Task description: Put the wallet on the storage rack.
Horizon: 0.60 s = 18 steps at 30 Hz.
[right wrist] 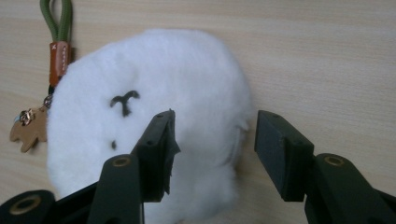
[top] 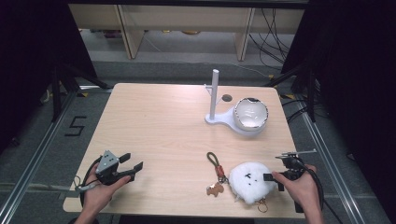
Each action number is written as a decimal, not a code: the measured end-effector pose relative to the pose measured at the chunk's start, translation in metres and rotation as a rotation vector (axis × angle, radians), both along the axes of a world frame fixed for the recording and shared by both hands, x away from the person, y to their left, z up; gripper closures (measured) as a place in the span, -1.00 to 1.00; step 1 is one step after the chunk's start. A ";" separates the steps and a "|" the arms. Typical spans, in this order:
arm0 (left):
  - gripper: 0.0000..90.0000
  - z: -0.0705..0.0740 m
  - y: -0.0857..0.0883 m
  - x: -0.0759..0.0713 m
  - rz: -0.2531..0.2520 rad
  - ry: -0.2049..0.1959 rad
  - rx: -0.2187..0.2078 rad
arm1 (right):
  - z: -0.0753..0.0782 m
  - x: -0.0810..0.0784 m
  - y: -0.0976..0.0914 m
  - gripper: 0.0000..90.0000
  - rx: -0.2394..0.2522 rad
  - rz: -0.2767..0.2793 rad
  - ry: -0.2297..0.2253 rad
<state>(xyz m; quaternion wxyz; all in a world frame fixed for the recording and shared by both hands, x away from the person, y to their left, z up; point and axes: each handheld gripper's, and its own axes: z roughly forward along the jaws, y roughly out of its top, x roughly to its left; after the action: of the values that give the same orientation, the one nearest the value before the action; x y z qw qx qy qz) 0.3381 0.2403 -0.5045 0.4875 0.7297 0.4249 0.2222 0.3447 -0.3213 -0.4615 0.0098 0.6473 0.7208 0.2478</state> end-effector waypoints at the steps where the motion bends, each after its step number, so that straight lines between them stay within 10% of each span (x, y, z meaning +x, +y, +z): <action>1: -0.25 0.000 0.000 0.001 0.001 0.004 0.004 | 0.000 0.000 0.002 0.08 0.020 -0.001 0.012; 18: -0.25 0.001 -0.001 0.003 -0.006 0.008 -0.018 | 0.009 0.023 0.007 -0.07 -0.045 0.180 0.142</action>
<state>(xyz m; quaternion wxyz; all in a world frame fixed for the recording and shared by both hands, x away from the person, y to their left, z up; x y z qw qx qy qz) 0.3408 0.2393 -0.5036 0.4929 0.7275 0.4266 0.2141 0.3675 -0.3142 -0.4528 -0.0489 0.5953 0.7804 0.1848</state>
